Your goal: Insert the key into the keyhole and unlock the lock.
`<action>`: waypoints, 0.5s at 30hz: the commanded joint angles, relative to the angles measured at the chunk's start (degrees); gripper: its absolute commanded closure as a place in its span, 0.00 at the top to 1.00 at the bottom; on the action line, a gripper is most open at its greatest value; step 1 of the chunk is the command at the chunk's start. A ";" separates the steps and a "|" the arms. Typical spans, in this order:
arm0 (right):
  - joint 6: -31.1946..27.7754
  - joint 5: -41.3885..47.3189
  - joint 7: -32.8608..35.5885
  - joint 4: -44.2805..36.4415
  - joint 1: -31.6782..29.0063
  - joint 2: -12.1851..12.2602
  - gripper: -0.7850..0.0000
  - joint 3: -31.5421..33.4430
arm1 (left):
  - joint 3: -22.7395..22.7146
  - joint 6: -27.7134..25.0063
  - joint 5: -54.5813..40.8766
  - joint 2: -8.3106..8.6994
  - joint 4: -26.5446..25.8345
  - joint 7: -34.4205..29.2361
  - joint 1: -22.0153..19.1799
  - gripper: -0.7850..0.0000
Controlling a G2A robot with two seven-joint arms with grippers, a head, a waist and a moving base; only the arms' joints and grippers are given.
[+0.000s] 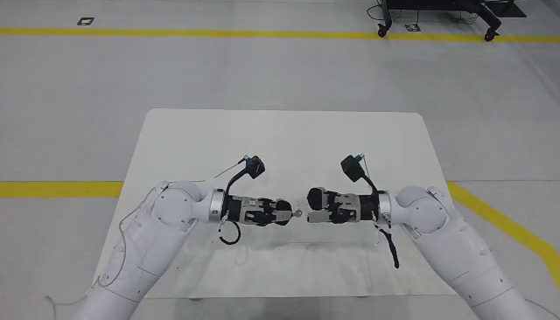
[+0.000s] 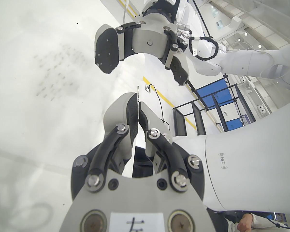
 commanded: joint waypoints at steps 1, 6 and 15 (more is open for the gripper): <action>0.37 0.32 0.65 0.05 0.31 -0.02 0.38 -0.57 | 0.42 -0.30 0.02 0.01 0.09 0.30 -0.10 0.00; 0.86 1.53 1.78 0.38 1.17 -0.10 0.26 -1.86 | 1.38 -0.52 0.65 0.06 0.27 1.11 -0.43 0.00; 1.53 2.77 2.83 0.92 2.12 -0.07 0.22 -3.06 | 2.17 -1.85 2.61 0.33 -0.12 3.20 -0.65 0.00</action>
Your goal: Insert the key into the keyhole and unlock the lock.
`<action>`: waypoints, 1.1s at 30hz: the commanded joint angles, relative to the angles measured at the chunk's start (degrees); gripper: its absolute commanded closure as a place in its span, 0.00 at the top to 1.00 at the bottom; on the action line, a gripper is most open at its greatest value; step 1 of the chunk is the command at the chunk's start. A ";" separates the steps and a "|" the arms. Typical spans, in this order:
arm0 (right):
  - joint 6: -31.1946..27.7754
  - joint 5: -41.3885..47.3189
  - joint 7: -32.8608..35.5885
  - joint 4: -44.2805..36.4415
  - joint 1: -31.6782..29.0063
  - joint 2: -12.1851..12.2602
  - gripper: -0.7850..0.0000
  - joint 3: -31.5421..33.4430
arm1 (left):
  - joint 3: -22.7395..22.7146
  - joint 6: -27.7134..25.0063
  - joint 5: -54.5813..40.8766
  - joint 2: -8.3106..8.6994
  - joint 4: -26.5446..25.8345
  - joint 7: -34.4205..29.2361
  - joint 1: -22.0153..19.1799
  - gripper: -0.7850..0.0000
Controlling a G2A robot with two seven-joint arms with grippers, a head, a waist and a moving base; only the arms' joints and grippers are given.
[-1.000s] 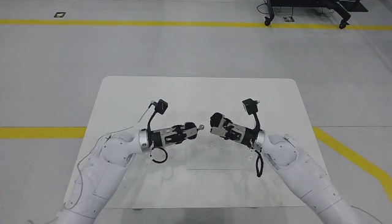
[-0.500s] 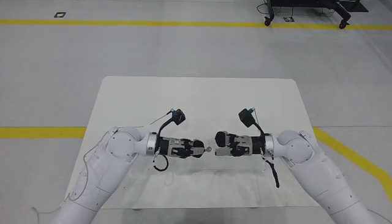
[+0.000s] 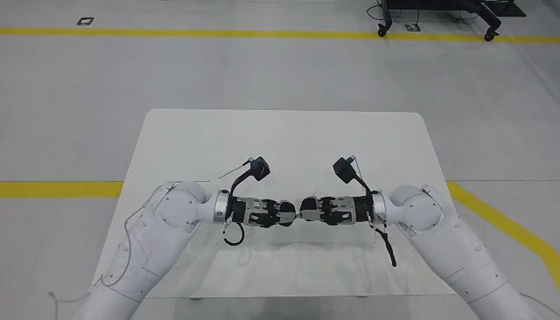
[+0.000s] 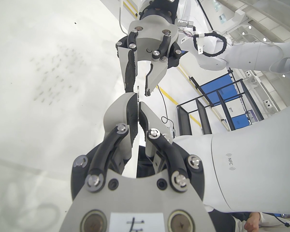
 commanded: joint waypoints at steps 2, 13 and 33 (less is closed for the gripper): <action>0.12 0.26 0.21 0.15 0.24 -0.01 0.19 -0.41 | 0.05 -0.42 0.43 0.13 -0.23 0.76 0.07 0.00; -0.41 2.09 1.63 0.88 1.03 0.05 0.00 -1.65 | 0.20 -0.46 6.36 0.61 -1.71 5.05 0.41 0.90; -8.68 5.00 -6.40 7.34 -2.21 1.87 0.00 7.52 | 0.26 -0.92 6.40 0.61 -2.07 6.05 0.62 1.00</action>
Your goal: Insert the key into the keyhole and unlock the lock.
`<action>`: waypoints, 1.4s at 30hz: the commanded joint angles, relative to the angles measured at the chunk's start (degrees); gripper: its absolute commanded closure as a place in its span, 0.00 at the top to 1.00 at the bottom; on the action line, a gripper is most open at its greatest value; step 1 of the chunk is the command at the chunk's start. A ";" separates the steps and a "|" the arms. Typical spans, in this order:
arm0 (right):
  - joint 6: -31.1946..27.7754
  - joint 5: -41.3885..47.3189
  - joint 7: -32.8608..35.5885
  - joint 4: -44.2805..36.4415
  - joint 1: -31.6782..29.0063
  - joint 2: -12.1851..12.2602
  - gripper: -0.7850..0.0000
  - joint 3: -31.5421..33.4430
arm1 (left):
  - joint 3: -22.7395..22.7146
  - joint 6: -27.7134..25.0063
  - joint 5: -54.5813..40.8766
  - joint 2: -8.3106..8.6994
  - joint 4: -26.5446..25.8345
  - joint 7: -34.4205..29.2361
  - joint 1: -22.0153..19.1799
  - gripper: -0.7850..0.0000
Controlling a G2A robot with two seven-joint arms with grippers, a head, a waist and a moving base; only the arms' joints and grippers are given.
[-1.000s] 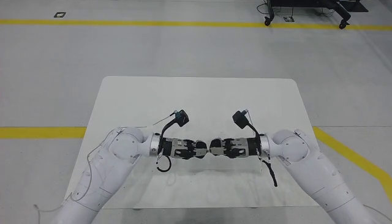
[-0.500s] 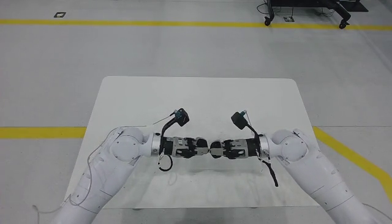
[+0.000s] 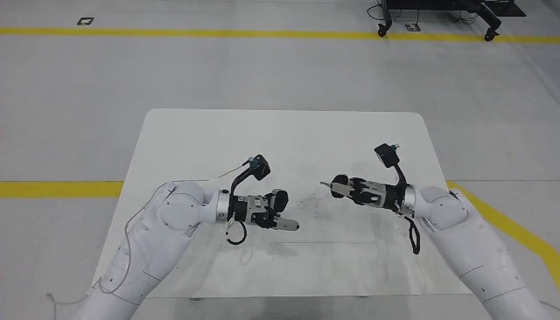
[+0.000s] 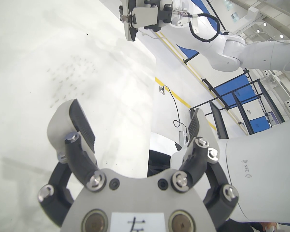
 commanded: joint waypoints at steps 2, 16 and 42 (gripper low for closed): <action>0.02 -0.02 0.02 -0.02 0.01 0.00 0.00 -0.02 | 0.00 0.00 0.00 0.00 0.00 0.00 0.00 1.00; 0.02 -0.02 0.02 -0.02 0.01 0.00 0.00 -0.02 | -20.02 17.46 21.82 4.94 -32.17 -10.68 9.16 1.00; 0.02 -0.02 0.02 -0.02 0.01 0.00 0.00 -0.02 | -11.83 58.95 45.04 4.77 -26.62 -24.53 8.10 1.00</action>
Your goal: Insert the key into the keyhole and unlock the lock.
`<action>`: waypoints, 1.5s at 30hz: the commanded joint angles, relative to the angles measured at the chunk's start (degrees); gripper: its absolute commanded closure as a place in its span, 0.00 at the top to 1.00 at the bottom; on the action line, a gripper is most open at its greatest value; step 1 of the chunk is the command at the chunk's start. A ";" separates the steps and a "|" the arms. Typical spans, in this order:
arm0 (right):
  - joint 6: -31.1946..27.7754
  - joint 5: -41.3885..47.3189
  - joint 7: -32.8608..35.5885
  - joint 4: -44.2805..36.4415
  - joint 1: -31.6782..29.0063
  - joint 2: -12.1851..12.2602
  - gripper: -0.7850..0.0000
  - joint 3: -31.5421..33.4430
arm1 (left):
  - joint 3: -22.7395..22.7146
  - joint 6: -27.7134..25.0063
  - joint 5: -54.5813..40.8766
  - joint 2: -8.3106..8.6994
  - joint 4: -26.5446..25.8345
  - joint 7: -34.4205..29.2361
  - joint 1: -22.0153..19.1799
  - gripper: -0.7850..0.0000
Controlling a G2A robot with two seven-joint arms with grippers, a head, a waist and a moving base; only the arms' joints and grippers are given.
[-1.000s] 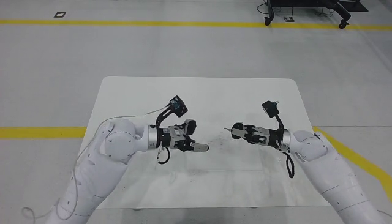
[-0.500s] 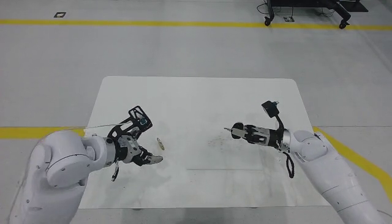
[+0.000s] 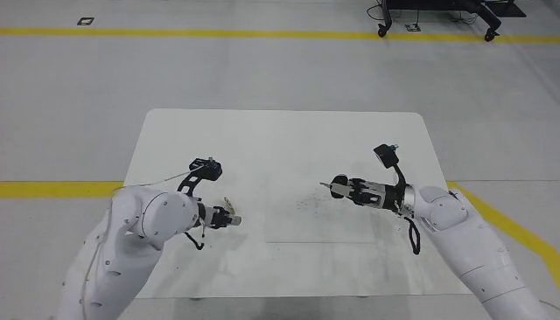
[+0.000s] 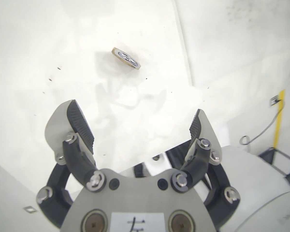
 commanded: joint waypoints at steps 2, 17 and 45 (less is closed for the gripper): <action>0.00 0.00 0.00 0.00 0.00 0.00 0.00 0.00 | 1.57 4.19 -2.18 -0.65 3.67 4.62 -0.63 1.00; 0.00 0.00 0.00 0.00 0.00 0.00 0.00 0.00 | 7.99 9.12 -0.52 -1.96 11.07 9.52 -5.43 0.44; 0.00 0.00 0.00 0.00 0.00 0.00 0.00 0.00 | 7.48 7.28 6.67 -3.54 8.87 7.69 -3.80 0.00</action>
